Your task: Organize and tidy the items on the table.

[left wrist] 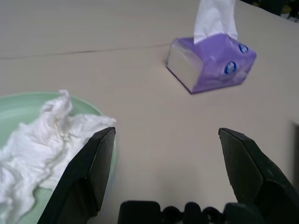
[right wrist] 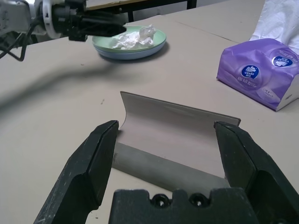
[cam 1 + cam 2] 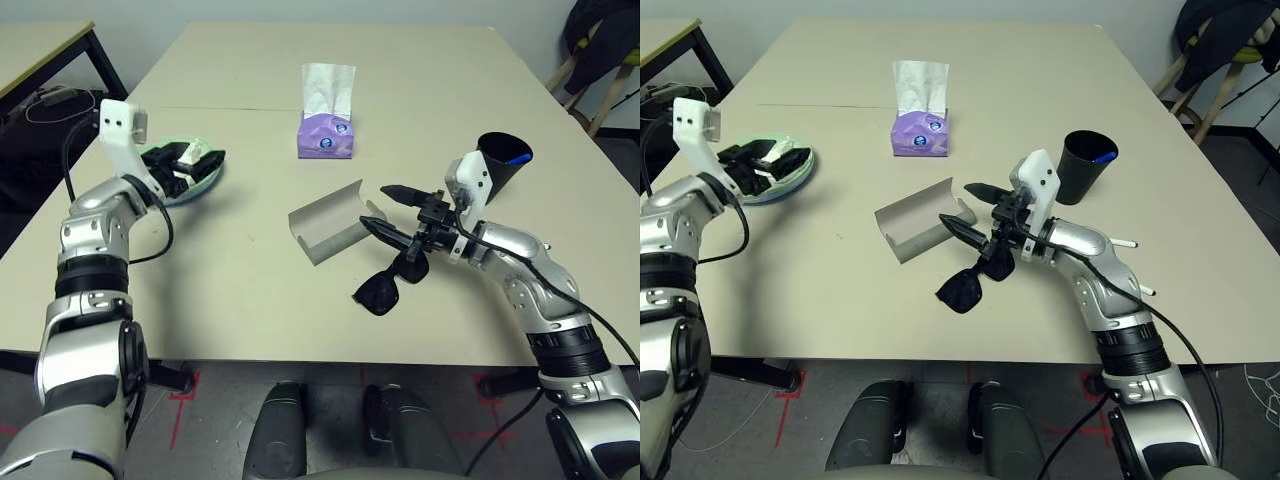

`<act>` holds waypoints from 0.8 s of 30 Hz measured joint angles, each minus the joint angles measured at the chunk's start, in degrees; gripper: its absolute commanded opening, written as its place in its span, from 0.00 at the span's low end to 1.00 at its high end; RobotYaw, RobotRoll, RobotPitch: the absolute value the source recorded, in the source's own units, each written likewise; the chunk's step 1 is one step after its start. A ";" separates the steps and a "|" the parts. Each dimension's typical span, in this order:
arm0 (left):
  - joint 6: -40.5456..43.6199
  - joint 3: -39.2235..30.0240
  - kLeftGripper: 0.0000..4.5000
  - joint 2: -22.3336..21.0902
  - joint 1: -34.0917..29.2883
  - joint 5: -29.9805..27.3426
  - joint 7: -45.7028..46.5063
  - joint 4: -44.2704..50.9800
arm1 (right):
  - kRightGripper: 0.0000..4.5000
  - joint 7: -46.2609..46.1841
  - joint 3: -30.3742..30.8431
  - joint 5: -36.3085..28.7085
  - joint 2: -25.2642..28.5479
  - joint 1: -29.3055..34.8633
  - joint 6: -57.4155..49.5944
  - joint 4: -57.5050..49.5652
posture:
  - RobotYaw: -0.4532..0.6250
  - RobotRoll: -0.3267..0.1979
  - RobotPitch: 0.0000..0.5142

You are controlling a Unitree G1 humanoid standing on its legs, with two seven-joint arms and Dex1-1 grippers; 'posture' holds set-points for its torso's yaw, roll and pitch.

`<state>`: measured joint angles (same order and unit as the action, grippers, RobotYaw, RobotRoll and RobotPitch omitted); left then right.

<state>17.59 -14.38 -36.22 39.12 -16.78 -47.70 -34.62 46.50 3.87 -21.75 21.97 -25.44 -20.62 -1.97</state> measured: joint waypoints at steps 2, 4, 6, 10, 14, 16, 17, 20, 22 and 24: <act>-1.81 0.27 0.99 0.07 -2.91 -0.39 -2.97 1.43 | 1.00 0.69 0.02 0.03 0.36 -0.34 0.00 0.16 | 0.58 0.62 0.27; -3.34 0.43 0.99 0.63 -4.54 -1.16 -5.48 2.30 | 1.00 1.13 0.02 0.03 0.87 -0.74 0.01 0.27 | 0.58 0.62 0.28; -5.54 0.56 0.99 1.32 -6.36 -2.62 -9.40 3.99 | 1.00 1.85 0.03 0.03 1.31 -1.41 0.01 0.43 | 0.58 0.62 0.30; -9.96 2.18 0.99 1.79 -9.76 -4.58 -17.44 7.56 | 1.00 2.68 0.02 0.40 2.33 -2.86 0.00 0.52 | 0.58 0.62 0.32; -10.70 4.60 0.99 2.26 -13.43 -5.80 -21.94 13.06 | 1.00 3.65 0.47 1.41 4.68 -4.49 -1.16 0.60 | 0.59 0.62 0.34; -10.61 5.78 0.99 2.36 -15.15 -6.16 -22.81 16.17 | 1.00 4.39 1.36 1.67 6.12 -5.98 -3.14 0.12 | 0.59 0.62 0.34; -10.50 6.53 0.99 2.50 -15.99 -6.46 -23.32 18.03 | 1.00 4.96 1.82 1.70 7.33 -6.36 -4.46 -0.35 | 0.60 0.62 0.35; -10.24 7.36 0.99 3.11 -17.93 -7.00 -23.32 21.87 | 1.00 6.51 3.55 1.85 11.12 -6.51 -8.82 -4.22 | 0.61 0.62 0.36; -10.24 7.80 0.99 3.60 -19.03 -7.22 -23.17 23.85 | 1.00 7.93 5.70 2.72 14.83 -6.50 -11.84 -8.45 | 0.61 0.62 0.36; -10.24 8.33 0.99 3.74 -19.72 -7.27 -22.94 25.20 | 1.00 9.17 7.54 3.30 18.07 -6.58 -14.43 -12.63 | 0.61 0.62 0.36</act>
<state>7.35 -6.05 -32.49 19.40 -24.05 -70.64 -9.43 55.68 11.41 -18.45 40.03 -32.02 -35.05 -14.59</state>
